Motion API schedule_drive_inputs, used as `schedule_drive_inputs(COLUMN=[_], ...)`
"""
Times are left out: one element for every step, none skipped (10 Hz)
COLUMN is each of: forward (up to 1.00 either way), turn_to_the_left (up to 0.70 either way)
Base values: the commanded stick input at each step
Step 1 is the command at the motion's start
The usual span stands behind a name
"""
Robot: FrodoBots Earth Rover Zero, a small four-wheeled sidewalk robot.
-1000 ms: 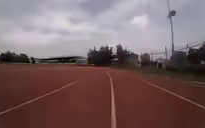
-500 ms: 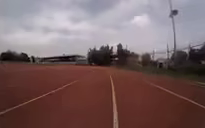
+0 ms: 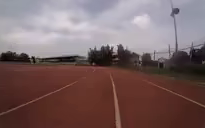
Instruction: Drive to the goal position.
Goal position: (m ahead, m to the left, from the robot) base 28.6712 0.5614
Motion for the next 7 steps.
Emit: schedule_drive_inputs(forward=[0.45, 0.45, 0.45, 0.45, 0.45, 0.45, 0.45], turn_to_the_left=[0.00, 0.00, 0.00, 0.00, 0.00, 0.00, 0.00])
